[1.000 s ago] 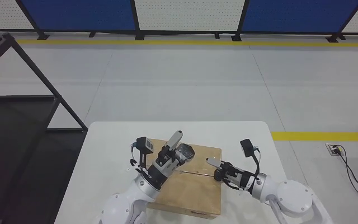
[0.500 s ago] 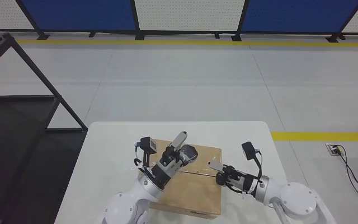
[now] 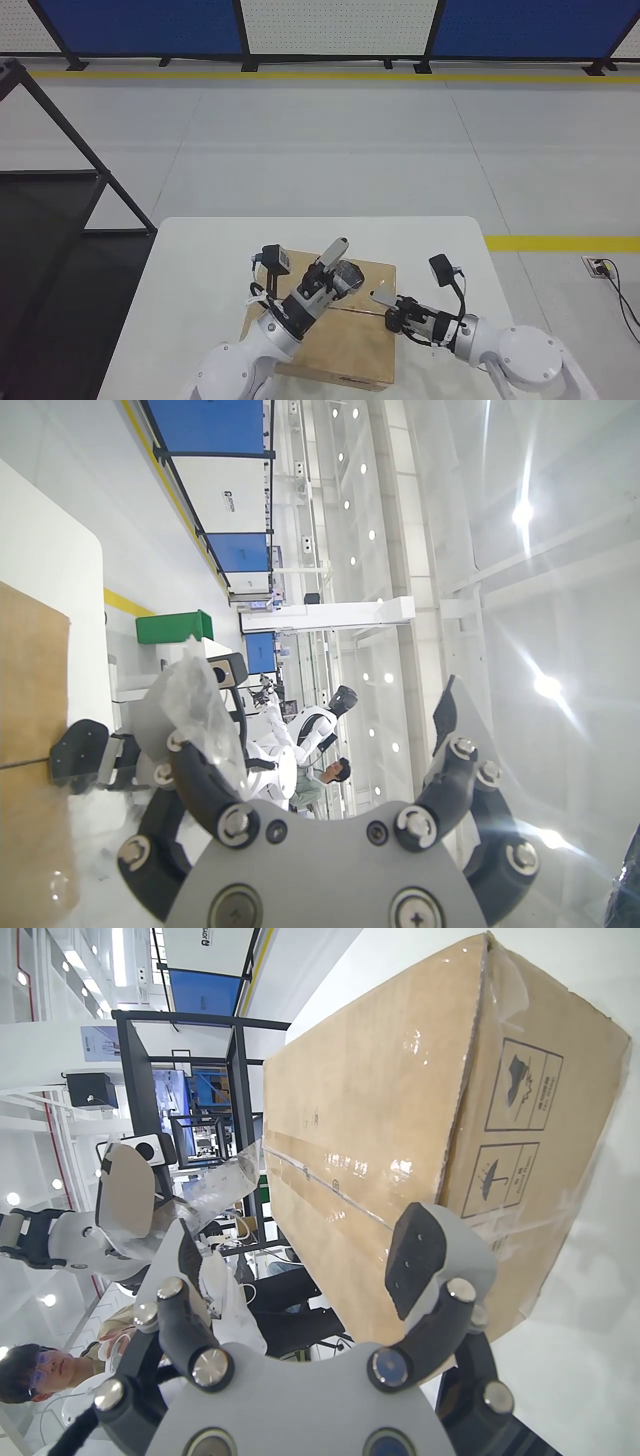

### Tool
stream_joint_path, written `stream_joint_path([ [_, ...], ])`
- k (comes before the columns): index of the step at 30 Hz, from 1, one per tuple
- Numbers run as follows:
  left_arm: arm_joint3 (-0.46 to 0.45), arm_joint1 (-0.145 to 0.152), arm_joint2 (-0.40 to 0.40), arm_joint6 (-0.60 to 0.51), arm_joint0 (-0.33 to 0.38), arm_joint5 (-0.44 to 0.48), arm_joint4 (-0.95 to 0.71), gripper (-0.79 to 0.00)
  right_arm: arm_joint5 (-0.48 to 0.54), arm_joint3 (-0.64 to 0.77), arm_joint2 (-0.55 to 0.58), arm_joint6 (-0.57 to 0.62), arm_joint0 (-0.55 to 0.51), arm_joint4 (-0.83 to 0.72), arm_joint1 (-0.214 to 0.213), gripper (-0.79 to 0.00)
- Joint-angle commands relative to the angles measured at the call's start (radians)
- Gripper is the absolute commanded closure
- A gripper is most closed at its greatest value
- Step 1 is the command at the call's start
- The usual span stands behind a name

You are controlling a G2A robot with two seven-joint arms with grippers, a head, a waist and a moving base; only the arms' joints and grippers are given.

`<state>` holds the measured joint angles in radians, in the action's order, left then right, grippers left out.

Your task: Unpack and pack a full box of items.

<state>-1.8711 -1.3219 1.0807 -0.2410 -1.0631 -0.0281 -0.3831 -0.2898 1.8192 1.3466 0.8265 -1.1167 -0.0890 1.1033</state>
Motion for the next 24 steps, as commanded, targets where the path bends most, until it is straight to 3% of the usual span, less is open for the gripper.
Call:
stream_joint_path([
  [1,0.007,-0.003,-0.006,0.001,0.007,-0.001,0.001,-0.785,0.003,-0.004,-0.001,0.000,0.000,0.000,-0.001,-0.785],
  [24,0.038,-0.030,-0.048,0.006,0.065,-0.010,0.019,-0.785,0.020,-0.005,-0.005,-0.007,-0.006,-0.005,-0.009,-0.785],
])
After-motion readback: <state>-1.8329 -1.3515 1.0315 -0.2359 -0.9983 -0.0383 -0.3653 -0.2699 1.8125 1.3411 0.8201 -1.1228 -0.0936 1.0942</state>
